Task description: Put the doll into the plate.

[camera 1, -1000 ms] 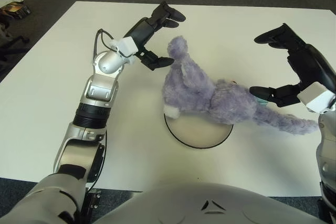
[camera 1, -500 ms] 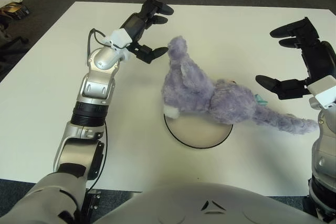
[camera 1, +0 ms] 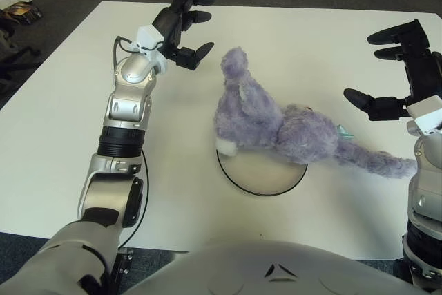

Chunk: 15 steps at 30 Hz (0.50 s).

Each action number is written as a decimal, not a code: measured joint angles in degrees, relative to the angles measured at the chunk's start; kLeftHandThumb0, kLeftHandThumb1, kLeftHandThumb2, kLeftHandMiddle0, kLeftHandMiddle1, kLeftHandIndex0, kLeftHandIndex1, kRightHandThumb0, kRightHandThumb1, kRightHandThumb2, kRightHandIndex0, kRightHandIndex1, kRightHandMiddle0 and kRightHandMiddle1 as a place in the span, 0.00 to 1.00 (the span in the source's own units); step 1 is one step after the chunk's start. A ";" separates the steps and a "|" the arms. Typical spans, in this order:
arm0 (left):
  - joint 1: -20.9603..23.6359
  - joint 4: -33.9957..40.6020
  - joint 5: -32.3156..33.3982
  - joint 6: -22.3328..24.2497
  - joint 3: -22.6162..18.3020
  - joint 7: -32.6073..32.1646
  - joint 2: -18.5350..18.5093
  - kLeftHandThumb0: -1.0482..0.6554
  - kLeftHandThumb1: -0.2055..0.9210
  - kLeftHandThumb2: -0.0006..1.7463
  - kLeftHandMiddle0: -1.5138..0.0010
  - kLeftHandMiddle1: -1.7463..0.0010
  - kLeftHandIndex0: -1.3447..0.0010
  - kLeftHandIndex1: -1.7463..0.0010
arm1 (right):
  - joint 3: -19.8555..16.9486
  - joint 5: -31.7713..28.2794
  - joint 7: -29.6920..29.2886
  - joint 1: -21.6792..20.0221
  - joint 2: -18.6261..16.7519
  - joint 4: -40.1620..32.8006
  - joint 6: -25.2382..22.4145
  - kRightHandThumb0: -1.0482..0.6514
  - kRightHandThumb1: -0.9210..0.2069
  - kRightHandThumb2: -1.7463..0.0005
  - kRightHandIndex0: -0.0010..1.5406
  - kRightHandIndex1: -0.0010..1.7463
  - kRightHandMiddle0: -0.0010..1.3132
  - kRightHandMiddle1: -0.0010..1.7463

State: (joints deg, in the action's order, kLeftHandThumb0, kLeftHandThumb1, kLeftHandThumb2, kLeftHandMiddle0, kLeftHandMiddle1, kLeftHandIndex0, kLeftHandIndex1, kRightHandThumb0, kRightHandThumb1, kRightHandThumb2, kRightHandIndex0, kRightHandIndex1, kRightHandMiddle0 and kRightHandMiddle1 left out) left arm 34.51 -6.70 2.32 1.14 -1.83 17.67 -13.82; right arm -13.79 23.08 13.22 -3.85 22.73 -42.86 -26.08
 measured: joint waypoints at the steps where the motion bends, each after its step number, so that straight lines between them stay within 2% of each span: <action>1: -0.09 0.22 -0.02 0.52 -0.03 -0.77 0.44 0.33 0.52 0.61 0.85 0.37 0.99 0.22 | -0.17 -0.57 -0.18 -0.28 -0.16 0.58 0.15 0.36 0.65 0.35 0.23 0.68 0.08 0.79; 9: -0.37 -0.71 -0.55 2.01 -0.07 -6.73 5.18 0.39 0.53 0.65 0.78 0.28 0.93 0.16 | -1.74 -6.12 -1.55 -1.77 -2.21 4.27 1.73 0.46 0.66 0.29 0.22 0.80 0.08 0.82; 10: -0.36 -1.31 -0.50 1.96 -0.11 -7.17 5.72 0.40 0.60 0.60 0.77 0.26 0.89 0.13 | -2.06 -6.85 -1.74 -1.79 -2.57 4.53 1.92 0.47 0.66 0.28 0.22 0.81 0.08 0.83; 11: -0.36 -1.89 -0.38 1.91 -0.20 -7.45 6.24 0.40 0.60 0.60 0.77 0.26 0.89 0.13 | -2.35 -7.44 -1.97 -1.79 -2.99 4.77 2.15 0.47 0.66 0.28 0.22 0.81 0.08 0.83; 12: -0.30 -2.93 -0.22 1.38 -0.36 -7.81 6.73 0.50 0.65 0.56 0.72 0.20 0.85 0.07 | -2.73 -8.16 -2.50 -1.78 -3.47 5.16 2.63 0.66 0.51 0.37 0.29 0.85 0.10 0.84; 15: -0.05 -6.13 -0.04 -0.66 -0.73 -8.88 7.72 0.58 0.65 0.57 0.66 0.16 0.81 0.02 | -3.66 -8.93 -4.03 -1.71 -4.32 6.49 4.27 0.79 0.42 0.42 0.35 0.88 0.11 0.85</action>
State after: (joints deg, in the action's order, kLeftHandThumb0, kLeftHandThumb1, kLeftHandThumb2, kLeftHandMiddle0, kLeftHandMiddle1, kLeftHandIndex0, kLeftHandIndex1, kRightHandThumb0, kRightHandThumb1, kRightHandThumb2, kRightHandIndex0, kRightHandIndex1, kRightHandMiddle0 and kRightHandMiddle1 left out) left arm 34.46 -12.82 2.28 0.48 -2.56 8.79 -6.10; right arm -17.45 14.15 9.18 -5.57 18.41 -36.37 -21.81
